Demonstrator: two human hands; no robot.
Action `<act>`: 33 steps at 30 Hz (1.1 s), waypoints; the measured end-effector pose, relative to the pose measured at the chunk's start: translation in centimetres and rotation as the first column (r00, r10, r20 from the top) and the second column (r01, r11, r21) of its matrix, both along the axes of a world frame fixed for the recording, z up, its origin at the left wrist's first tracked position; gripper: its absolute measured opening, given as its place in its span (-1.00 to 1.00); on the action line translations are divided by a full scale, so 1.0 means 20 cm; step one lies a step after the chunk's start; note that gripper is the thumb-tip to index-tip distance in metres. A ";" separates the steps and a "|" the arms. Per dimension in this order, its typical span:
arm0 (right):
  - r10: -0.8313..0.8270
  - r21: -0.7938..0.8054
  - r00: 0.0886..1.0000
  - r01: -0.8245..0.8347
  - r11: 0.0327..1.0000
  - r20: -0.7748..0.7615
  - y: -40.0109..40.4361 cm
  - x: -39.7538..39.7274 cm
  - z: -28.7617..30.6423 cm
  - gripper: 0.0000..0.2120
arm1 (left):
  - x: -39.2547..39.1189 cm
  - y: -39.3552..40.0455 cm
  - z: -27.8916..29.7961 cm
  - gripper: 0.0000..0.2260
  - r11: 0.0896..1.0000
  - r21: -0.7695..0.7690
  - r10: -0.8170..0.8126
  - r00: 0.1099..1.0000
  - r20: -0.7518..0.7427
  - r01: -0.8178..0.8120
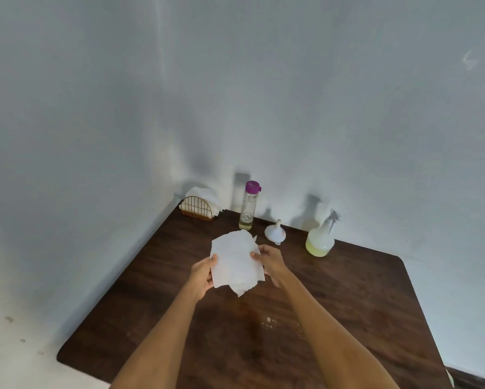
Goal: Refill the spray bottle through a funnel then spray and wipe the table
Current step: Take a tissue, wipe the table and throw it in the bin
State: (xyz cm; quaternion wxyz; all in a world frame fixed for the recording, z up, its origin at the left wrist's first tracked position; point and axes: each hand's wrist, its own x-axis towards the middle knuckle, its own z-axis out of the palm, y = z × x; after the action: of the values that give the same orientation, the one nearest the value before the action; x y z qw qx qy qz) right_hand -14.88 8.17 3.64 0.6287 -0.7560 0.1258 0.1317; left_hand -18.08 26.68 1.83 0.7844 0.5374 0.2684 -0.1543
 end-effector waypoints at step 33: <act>0.034 -0.055 0.988 -0.026 0.998 0.151 0.64 1.19 -0.02 -0.63 | 1.10 0.57 -0.11 -0.76 0.911 -0.294 0.310 0.950 0.026 -0.289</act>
State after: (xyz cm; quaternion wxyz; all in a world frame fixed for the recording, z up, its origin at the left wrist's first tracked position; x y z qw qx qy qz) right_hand 8.88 20.89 3.33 0.6141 -0.7821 0.0697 0.0795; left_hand 3.85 38.02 -0.44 0.8775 0.3756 0.2941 -0.0499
